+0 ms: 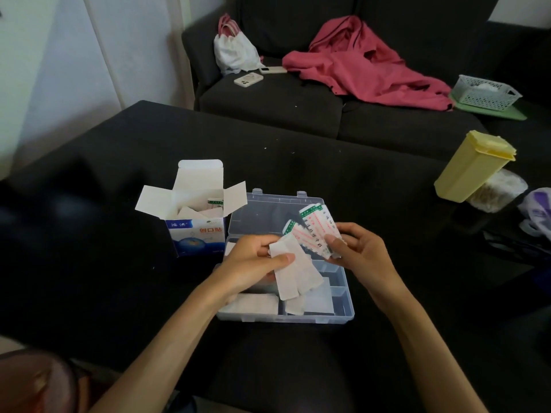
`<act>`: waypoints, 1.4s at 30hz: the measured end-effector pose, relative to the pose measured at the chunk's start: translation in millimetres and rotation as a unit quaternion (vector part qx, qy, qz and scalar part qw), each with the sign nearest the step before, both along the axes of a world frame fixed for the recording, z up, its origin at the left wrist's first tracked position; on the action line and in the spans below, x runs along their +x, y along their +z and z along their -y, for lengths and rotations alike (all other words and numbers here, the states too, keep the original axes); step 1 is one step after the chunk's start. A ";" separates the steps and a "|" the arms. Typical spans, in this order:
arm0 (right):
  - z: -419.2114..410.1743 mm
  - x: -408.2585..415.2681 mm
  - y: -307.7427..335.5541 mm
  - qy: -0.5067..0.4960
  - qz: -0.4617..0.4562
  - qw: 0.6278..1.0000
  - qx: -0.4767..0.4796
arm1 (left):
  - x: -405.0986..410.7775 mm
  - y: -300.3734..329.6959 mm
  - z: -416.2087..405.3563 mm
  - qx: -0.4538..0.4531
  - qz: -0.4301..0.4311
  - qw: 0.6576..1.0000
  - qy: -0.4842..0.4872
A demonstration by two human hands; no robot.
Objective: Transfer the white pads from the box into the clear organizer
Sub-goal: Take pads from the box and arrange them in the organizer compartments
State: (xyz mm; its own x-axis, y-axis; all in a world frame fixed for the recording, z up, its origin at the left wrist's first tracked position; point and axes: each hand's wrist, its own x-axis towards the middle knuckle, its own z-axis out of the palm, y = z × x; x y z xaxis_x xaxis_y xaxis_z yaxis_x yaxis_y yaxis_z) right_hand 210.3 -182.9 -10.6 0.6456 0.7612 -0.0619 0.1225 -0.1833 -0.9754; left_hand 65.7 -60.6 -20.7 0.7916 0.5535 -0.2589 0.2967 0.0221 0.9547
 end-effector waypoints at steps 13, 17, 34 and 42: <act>0.7 5.8 -3.3 0.035 0.092 0.994 -0.039 | -2.9 3.5 -3.1 -0.034 0.007 0.997 0.063; 11.3 24.1 8.3 0.051 0.225 0.971 -0.058 | -7.8 11.9 -9.5 -0.144 0.057 0.979 0.129; -16.4 29.3 -4.8 0.236 0.640 0.712 -0.163 | -11.9 19.5 -20.2 -0.239 0.101 0.944 0.202; -53.4 29.7 22.2 0.365 0.525 0.692 -0.335 | -11.7 19.1 -19.7 -0.235 0.103 0.945 0.204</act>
